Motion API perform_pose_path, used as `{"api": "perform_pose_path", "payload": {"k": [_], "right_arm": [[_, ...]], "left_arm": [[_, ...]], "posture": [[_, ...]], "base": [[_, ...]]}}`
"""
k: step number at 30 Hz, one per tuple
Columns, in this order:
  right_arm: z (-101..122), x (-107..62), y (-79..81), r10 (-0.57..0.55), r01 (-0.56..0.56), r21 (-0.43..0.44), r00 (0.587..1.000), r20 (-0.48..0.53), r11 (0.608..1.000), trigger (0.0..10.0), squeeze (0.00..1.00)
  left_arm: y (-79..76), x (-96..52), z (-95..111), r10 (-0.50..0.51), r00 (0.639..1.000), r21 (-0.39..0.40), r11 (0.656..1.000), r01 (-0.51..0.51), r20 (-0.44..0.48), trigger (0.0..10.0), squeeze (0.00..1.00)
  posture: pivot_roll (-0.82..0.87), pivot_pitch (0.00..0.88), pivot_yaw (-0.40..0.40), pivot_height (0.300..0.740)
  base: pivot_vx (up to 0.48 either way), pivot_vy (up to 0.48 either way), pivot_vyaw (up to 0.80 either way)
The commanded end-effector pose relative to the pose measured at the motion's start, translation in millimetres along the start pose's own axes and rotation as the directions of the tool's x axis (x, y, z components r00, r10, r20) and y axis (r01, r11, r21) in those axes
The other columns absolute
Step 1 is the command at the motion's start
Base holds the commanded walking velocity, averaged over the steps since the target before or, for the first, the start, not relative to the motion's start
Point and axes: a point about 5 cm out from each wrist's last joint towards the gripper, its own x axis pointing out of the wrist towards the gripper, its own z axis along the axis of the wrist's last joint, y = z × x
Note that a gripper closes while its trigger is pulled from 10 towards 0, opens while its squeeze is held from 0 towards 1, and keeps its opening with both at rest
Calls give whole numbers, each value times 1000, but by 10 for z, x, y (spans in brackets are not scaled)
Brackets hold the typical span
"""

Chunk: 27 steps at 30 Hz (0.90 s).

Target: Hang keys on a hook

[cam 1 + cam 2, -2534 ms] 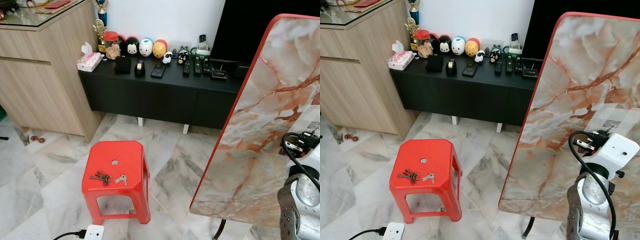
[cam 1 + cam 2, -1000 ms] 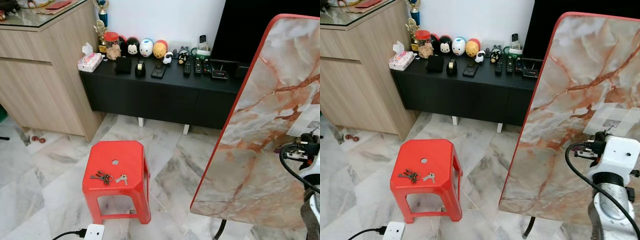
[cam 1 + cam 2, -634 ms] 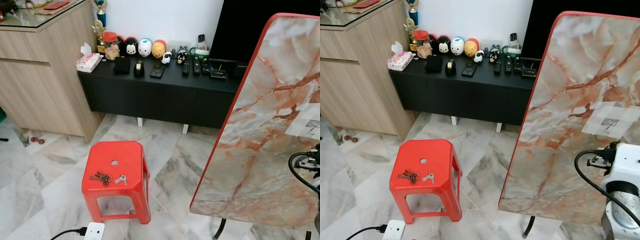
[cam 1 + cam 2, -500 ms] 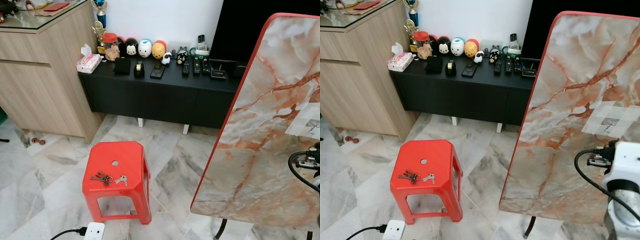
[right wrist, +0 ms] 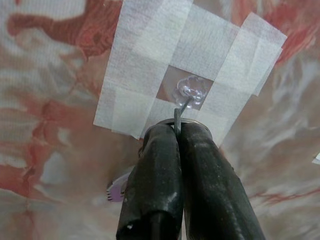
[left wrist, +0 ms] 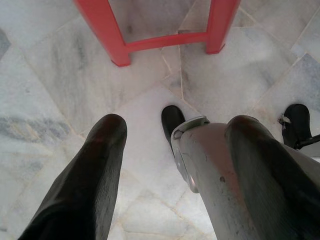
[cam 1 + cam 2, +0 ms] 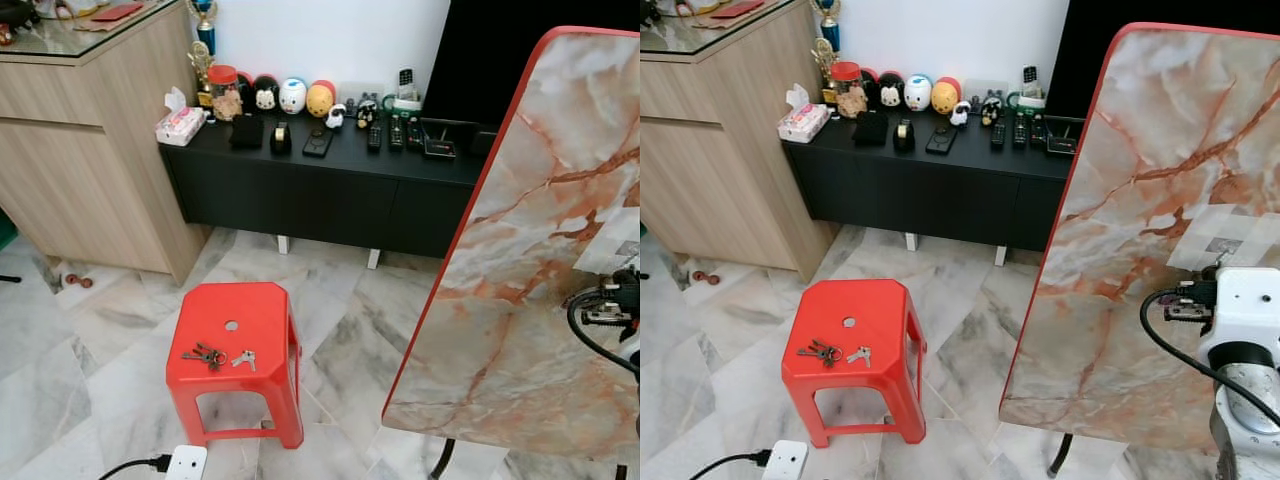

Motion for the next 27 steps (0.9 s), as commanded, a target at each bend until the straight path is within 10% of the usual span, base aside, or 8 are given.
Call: {"api": "perform_pose_path", "payload": {"k": [1,27], "right_arm": [[20,-13,-41,-16,16,5,1000,-2,1000,10000,0],[18,114,-86,-7,5,-44,999,-45,999,10000,0]], "left_arm": [[-3,-19,-86,-4,999,3,1000,4,-34,10000,0],[-16,-2,-34,-5,1000,9,1000,6,-24,10000,0]], "posture": [[-83,47,-43,740],[-80,34,-42,740]], "base": [[0,0,0],[0,0,0]]}}
